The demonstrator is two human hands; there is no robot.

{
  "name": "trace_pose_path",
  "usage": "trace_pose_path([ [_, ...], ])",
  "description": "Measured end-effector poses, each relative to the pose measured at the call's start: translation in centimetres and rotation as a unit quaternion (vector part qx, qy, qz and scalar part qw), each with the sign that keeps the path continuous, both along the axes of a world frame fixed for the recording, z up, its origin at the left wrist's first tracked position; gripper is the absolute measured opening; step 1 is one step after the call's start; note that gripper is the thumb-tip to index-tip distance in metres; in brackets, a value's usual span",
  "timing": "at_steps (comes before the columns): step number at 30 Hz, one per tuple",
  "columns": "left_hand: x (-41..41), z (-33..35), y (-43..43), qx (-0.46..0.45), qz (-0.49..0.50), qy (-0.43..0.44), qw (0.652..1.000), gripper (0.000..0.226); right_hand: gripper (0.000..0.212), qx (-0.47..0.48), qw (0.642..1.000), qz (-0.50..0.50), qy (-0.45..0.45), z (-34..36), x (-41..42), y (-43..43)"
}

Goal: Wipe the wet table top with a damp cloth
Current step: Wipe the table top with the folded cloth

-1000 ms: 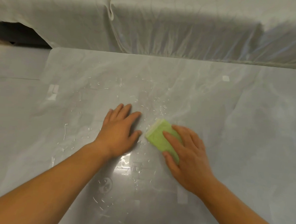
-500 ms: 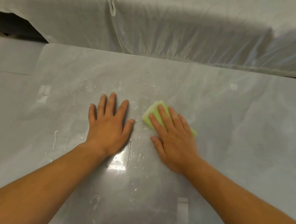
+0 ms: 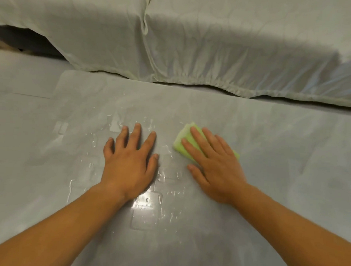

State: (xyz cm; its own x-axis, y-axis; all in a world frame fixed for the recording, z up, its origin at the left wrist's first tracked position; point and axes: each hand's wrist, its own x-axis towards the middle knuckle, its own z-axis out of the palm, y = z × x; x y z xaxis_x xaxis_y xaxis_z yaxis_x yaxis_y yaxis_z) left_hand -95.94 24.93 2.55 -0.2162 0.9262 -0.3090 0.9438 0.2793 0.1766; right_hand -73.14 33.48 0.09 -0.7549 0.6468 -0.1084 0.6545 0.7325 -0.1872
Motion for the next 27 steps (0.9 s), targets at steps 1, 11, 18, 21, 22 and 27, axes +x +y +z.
trace_pose_path([
  [1, -0.2, 0.0, -0.1, 0.004, -0.002, -0.006, 1.0, 0.065, 0.058, -0.003, 1.0, -0.003, -0.001, 0.0, 0.2, 0.8],
  [11, -2.7, 0.8, -1.0, 0.078, 0.006, -0.131, 0.988, 0.061, 0.06, 0.021, 0.999, -0.046, 0.019, -0.3, -7.2, 1.0],
  [18, -3.2, 0.1, -5.4, 0.06, -0.057, -0.063, 0.995, 0.055, 0.062, 0.01, 0.995, -0.099, -0.006, -0.1, -7.1, 3.3],
  [21, -3.3, -0.6, -6.0, 0.065, -0.061, -0.069, 0.994, 0.056, 0.064, 0.002, 0.989, -0.15, 0.008, 0.0, -8.8, 1.1],
  [22, -3.4, -0.7, -6.0, 0.07, -0.062, -0.077, 0.993, 0.055, 0.062, 0.008, 0.993, -0.117, 0.007, 0.1, -8.2, -1.2],
  [27, -3.6, -0.1, -7.7, 0.097, -0.067, -0.107, 0.987, 0.049, 0.056, -0.014, 1.0, 0.009, -0.018, 0.4, -2.0, -7.0],
])
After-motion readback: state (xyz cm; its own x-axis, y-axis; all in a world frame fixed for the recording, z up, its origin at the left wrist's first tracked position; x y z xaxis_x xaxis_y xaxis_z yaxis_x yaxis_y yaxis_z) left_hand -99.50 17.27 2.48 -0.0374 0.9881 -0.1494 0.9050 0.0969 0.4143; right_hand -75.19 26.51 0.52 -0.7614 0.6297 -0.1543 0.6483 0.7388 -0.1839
